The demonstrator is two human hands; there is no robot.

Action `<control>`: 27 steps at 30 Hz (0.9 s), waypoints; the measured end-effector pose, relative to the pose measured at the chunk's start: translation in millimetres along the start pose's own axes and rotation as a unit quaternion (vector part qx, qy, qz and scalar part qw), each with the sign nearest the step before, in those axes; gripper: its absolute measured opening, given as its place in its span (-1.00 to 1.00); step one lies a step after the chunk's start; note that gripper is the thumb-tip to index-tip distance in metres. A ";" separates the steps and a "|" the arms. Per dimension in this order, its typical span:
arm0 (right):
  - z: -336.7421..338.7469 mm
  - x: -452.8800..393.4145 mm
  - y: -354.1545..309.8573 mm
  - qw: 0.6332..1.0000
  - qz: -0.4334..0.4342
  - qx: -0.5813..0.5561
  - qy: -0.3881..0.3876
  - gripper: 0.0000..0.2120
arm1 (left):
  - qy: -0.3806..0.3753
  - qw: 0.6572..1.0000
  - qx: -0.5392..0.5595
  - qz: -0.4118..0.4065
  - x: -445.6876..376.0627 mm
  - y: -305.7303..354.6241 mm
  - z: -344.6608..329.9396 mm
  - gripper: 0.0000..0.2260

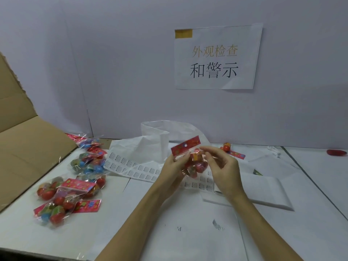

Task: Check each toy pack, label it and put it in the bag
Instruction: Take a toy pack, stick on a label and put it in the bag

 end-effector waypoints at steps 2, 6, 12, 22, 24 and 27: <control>4.6 -0.8 5.2 0.998 -0.012 0.066 0.020 -0.76 | 0.020 0.999 0.034 0.006 -0.1 3.8 3.7 -0.65; -11.1 3.7 30.2 0.988 -0.136 -0.024 -0.069 -0.76 | 0.026 0.995 0.092 0.000 -2.3 8.0 4.0 -0.63; -21.5 5.1 29.3 0.982 -0.147 -0.068 -0.097 -0.92 | 0.102 0.985 0.136 -0.020 -0.9 12.6 22.5 -0.73; -4.2 8.4 36.0 0.972 -0.206 -0.109 -0.011 -0.75 | 0.030 0.999 -0.018 0.000 2.1 0.3 2.1 -0.65; -3.3 8.9 35.6 0.974 -0.204 -0.097 -0.006 -0.75 | 0.025 1.000 -0.003 0.008 1.9 -0.5 0.7 -0.64; -3.0 9.2 34.5 0.977 -0.197 -0.084 -0.001 -0.75 | 0.016 1.000 -0.003 0.017 1.7 0.3 -0.5 -0.57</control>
Point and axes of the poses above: each hand's wrist, its own x-axis away from the middle knuckle, its own z-axis out of the back of the hand, y = z × x, the point moved 8 cm from there along -x, towards the middle knuckle, and after that the axes turned 14 degrees about x, right-handed, at the moved point
